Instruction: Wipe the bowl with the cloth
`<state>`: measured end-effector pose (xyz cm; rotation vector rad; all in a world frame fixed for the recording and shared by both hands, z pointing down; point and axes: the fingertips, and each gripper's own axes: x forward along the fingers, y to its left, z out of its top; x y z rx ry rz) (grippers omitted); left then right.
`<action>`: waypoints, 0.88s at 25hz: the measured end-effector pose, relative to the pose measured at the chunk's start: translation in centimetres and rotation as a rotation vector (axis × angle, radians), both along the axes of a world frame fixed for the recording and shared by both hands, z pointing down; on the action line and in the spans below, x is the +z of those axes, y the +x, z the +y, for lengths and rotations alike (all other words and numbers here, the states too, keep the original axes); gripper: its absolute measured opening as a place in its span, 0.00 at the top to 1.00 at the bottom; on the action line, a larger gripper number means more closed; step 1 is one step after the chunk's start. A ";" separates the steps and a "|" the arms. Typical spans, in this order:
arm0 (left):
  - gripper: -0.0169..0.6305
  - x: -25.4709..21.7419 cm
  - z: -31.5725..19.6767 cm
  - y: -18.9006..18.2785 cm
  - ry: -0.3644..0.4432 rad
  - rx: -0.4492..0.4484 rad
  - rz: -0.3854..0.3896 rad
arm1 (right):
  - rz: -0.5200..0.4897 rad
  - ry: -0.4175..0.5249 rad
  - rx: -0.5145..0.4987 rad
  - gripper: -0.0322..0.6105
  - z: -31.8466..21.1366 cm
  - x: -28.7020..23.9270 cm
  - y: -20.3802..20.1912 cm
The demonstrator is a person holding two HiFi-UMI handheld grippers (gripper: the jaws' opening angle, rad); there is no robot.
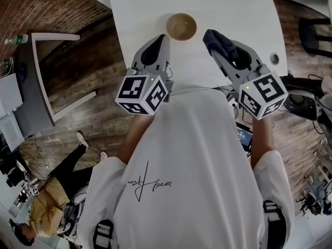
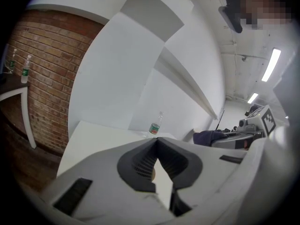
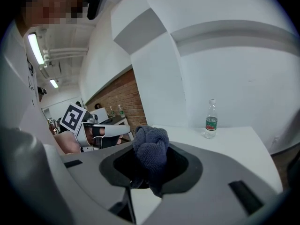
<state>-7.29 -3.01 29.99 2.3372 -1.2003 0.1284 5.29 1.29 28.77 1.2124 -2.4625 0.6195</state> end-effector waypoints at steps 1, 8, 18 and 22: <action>0.99 -0.2 0.0 -0.1 0.005 -0.001 0.001 | 0.002 0.003 -0.004 0.76 0.1 -0.2 0.0; 0.99 -2.2 0.9 0.1 0.045 -0.001 0.007 | 0.009 0.015 -0.029 0.76 1.1 -1.0 0.3; 0.99 -2.3 0.9 0.1 0.046 0.000 0.006 | 0.019 0.007 -0.045 0.76 1.2 -0.9 0.0; 0.99 -2.2 1.0 0.1 0.040 0.009 0.009 | 0.025 0.011 -0.051 0.76 1.2 -1.1 -0.2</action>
